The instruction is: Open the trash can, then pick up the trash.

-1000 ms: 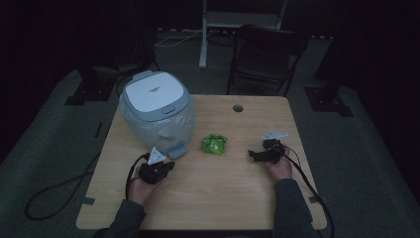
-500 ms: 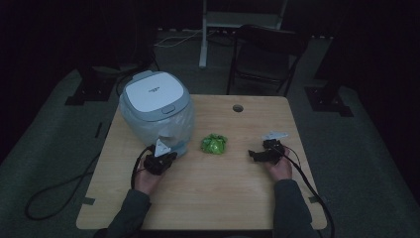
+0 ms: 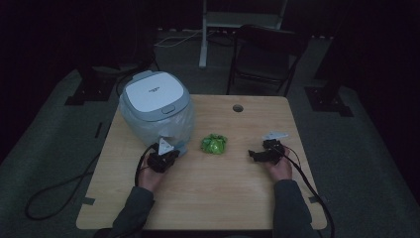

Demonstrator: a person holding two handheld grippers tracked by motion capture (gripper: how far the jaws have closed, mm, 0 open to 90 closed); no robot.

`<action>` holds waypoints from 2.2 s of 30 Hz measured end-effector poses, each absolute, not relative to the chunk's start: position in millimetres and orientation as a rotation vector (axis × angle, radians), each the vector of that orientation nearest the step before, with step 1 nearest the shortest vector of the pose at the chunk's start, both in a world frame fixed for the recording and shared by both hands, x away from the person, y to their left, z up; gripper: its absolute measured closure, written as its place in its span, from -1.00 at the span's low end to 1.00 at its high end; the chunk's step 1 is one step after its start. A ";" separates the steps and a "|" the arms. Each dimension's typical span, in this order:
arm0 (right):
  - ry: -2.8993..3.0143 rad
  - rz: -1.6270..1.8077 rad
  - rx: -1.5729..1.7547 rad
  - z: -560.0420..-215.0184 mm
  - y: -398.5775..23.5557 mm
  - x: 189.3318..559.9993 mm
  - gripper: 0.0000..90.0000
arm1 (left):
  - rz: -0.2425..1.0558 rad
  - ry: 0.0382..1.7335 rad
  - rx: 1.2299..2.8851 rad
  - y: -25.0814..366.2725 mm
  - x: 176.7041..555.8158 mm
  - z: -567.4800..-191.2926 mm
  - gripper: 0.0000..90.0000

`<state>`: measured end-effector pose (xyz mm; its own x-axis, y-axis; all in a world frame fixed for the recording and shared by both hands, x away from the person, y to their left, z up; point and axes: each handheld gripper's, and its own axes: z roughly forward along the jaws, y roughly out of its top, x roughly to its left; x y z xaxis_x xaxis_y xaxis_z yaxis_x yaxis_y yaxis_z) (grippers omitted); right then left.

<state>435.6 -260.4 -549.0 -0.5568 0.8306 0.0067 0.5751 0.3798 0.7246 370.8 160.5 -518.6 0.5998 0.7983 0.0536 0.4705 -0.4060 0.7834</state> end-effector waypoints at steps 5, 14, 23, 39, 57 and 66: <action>2.286 0.985 1.224 -549.1 -260.4 435.6 -0.71 | 0.582 0.999 2.065 158.0 371.1 -525.2 1.00; 2.285 0.986 1.223 -549.1 -260.4 435.5 -0.71 | 0.604 1.001 2.062 156.3 369.5 -531.5 1.00; 2.285 0.985 1.224 -549.1 -260.4 435.4 -0.71 | 0.601 1.023 2.075 154.5 369.6 -538.9 1.00; 2.291 0.985 1.218 -549.0 -260.6 434.9 -0.72 | 0.588 1.024 2.052 156.8 369.7 -540.9 1.00; 2.292 0.987 1.219 -542.8 -249.6 422.1 0.08 | 0.591 1.025 2.048 156.8 368.9 -541.5 1.00; 2.276 1.027 1.161 -523.8 -227.8 416.1 0.17 | 0.590 1.023 2.046 156.9 369.1 -541.5 1.00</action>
